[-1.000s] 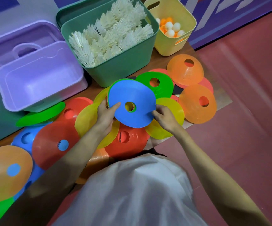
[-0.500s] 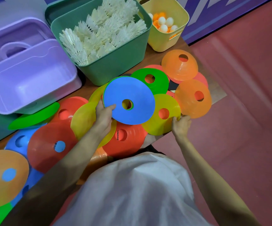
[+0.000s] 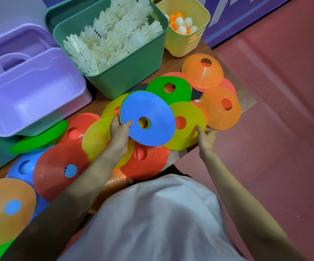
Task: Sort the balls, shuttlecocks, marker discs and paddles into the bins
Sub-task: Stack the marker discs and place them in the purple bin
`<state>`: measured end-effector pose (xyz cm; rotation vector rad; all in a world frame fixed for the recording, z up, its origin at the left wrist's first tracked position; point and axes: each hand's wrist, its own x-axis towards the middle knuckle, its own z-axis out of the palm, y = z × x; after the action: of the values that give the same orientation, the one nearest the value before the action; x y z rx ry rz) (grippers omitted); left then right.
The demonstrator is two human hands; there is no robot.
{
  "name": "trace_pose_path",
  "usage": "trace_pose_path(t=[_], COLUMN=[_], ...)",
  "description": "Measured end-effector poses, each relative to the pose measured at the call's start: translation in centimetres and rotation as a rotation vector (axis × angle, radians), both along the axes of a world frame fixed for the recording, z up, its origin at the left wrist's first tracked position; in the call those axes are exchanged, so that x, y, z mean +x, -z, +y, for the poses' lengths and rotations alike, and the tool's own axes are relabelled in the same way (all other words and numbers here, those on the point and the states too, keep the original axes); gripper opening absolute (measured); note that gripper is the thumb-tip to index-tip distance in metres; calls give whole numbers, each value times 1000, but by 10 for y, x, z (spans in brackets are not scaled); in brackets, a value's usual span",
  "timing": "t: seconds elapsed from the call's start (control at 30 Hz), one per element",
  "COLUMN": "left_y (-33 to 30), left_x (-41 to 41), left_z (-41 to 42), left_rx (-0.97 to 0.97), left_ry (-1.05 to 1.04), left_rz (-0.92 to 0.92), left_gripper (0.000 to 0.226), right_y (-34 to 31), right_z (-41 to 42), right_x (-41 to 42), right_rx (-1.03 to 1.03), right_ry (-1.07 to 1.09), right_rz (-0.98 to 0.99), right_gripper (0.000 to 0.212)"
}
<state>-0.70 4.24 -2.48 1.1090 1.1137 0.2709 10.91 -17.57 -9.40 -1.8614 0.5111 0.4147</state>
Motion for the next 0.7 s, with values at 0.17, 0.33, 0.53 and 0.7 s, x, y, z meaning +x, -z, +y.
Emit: trace_pose_path(t=[0.17, 0.33, 0.53, 0.7], left_y=[-3, -5, -12, -18], left_x=[-6, -19, -30, -29], left_z=[11, 24, 30, 28], left_rx=[29, 75, -23, -106], left_ry=[-75, -125, -124, -104], left_rz=[-46, -35, -101, -210], left_gripper=[19, 16, 22, 26], right_y=[-37, -83, -94, -76], right_z=[21, 51, 86, 98], right_x=[-4, -8, -27, -40], right_rx=[158, 136, 65, -73], right_ry=[29, -231, -807, -1260], right_rz=[-192, -599, -985, -1044], right_gripper=[19, 15, 23, 27])
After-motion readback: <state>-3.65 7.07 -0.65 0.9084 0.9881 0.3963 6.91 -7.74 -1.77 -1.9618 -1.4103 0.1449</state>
